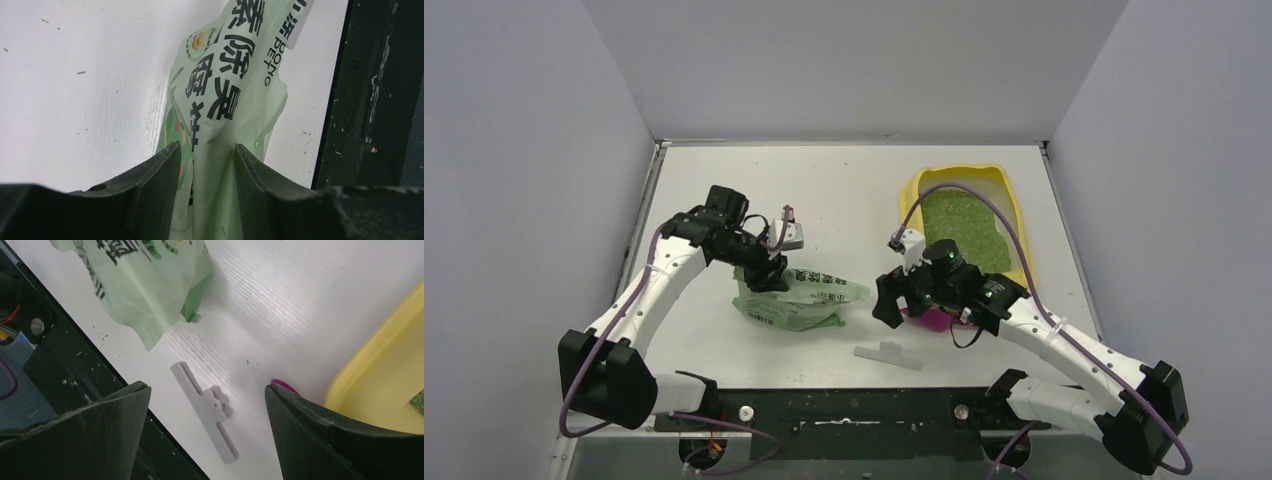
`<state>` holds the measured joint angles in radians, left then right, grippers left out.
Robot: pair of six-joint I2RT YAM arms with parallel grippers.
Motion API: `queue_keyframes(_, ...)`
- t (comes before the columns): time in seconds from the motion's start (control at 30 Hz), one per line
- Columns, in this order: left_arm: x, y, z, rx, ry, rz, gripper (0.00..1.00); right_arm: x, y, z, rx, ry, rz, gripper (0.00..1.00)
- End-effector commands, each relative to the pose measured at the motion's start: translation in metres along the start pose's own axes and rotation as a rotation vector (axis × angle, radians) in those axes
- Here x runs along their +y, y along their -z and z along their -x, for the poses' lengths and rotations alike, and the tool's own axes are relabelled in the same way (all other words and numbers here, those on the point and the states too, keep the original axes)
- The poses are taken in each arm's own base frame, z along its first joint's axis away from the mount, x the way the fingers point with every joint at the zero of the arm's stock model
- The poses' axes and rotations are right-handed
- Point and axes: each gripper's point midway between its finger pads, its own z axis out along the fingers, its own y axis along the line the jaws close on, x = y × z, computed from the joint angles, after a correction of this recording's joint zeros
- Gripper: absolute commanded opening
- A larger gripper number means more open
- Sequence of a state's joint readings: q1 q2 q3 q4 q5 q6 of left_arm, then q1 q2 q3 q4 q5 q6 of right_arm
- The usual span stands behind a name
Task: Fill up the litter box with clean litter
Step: Pick up the clamp at the center of the board.
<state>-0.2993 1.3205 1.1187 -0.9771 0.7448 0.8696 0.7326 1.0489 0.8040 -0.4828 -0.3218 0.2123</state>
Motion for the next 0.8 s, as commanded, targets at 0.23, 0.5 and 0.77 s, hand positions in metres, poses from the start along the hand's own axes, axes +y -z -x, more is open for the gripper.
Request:
queue_keyframes(0.23, 0.007, 0.017, 0.054, -0.126, -0.065, 0.076, 0.49, 0.003, -0.042, -0.056, 0.05, -0.223, 0.046, 0.74)
queue_keyframes(0.5, 0.002, 0.031, 0.076, -0.231, -0.124, 0.142, 0.58, 0.006, -0.068, -0.084, 0.125, -0.2, 0.034, 0.67)
queue_keyframes(0.77, 0.003, 0.033, 0.073, -0.227, -0.121, 0.174, 0.59, 0.014, -0.079, -0.098, 0.19, -0.154, 0.069, 0.51)
